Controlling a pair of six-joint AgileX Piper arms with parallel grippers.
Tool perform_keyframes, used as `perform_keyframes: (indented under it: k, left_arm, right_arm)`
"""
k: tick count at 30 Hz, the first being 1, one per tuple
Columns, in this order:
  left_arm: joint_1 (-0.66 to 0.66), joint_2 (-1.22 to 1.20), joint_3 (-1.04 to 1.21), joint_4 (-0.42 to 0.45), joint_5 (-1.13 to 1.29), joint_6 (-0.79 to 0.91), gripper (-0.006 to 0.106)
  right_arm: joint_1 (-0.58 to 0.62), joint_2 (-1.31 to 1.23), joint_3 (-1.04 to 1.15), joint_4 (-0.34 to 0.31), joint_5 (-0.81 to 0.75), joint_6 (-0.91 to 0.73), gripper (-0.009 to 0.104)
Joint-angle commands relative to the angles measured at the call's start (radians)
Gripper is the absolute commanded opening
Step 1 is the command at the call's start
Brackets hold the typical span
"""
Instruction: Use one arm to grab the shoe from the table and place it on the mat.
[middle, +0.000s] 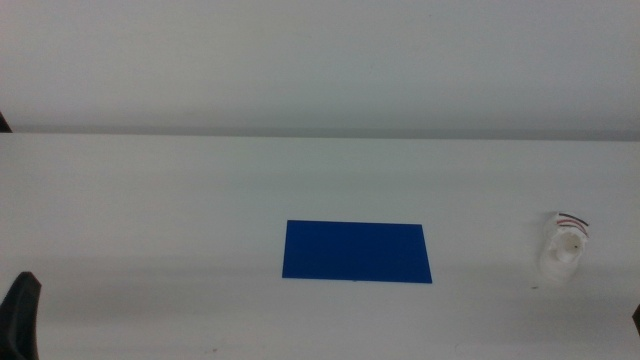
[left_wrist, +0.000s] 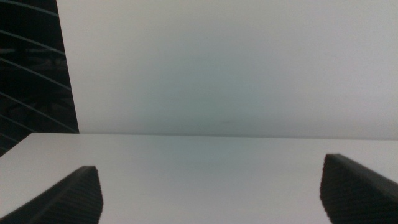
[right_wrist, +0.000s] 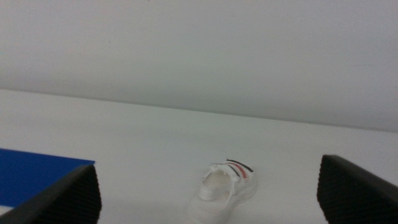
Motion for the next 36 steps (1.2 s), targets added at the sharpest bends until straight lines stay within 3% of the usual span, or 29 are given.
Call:
perform_keyframes:
  k: [1,5,13,20,23,26,31,34,36]
  left_arm:
    - [0.004,-0.041,0.043,-0.002,-0.013,-0.006,0.094]
    - [0.004,-0.041,0.043,-0.002,-0.013,-0.006,0.094]
    - [0.004,-0.041,0.043,-0.002,-0.013,-0.006,0.094]
    - [0.004,-0.041,0.043,-0.002,-0.013,-0.006,0.094]
    - [0.004,-0.041,0.043,-0.002,-0.013,-0.006,0.094]
    - [0.004,-0.041,0.043,-0.002,-0.013,-0.006,0.094]
    - [0.004,-0.041,0.043,-0.002,-0.013,-0.006,0.094]
    - [0.004,-0.041,0.043,-0.002,-0.013,-0.006,0.094]
    - [0.004,-0.041,0.043,-0.002,-0.013,-0.006,0.094]
  right_arm:
    - [0.000,-0.038,0.043,-0.011,-0.008,0.043,0.093]
    - [0.000,-0.038,0.043,-0.039,-0.005,0.154,0.093]
    - [0.000,-0.038,0.043,-0.037,-0.004,0.161,0.093]
    - [0.000,0.177,-0.287,0.061,0.196,0.164,0.093]
    - [0.000,0.331,-0.458,0.146,0.436,0.223,0.093]
    - [0.000,0.490,-0.623,0.148,0.654,0.261,0.093]
    - [0.000,0.681,-0.807,0.146,0.805,0.273,0.093]
    - [0.000,0.737,-0.842,0.143,0.848,0.277,0.093]
    - [0.000,0.766,-0.840,0.123,0.790,0.280,0.093]
